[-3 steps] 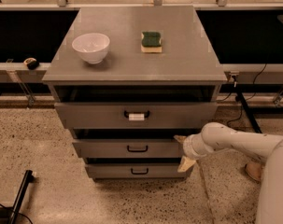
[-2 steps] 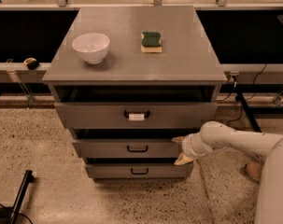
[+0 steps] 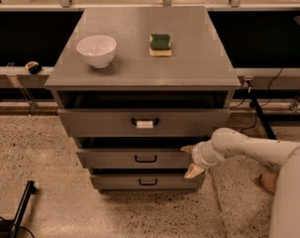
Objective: Open middle drawer
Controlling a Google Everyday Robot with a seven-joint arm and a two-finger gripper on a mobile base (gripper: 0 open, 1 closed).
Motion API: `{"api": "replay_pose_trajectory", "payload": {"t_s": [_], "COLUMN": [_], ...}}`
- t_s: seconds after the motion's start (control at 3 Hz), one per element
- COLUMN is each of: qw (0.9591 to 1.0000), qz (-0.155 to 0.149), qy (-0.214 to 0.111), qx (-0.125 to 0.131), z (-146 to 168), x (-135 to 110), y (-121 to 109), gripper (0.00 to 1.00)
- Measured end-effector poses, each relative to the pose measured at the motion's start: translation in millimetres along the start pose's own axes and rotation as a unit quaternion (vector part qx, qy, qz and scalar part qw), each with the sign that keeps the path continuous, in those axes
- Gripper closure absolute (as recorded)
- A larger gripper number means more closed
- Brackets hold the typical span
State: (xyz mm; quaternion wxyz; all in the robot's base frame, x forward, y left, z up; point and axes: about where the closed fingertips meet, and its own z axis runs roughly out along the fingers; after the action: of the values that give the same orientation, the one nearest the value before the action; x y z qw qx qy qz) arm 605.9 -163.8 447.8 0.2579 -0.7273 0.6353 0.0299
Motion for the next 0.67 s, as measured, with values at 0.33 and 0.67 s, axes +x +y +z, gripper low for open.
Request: {"api": "replay_pose_trajectory", "payload": {"t_s": [0.33, 0.67], "qw": [1.0000, 0.9999], "qz": [0.000, 0.008], "qy": [0.000, -0.009], "qx": [0.000, 0.004], "z": [-3.1, 0.0], "x": [-1.3, 0.7], "y": [-1.2, -1.2], "gripper": [0.06, 0.00]}}
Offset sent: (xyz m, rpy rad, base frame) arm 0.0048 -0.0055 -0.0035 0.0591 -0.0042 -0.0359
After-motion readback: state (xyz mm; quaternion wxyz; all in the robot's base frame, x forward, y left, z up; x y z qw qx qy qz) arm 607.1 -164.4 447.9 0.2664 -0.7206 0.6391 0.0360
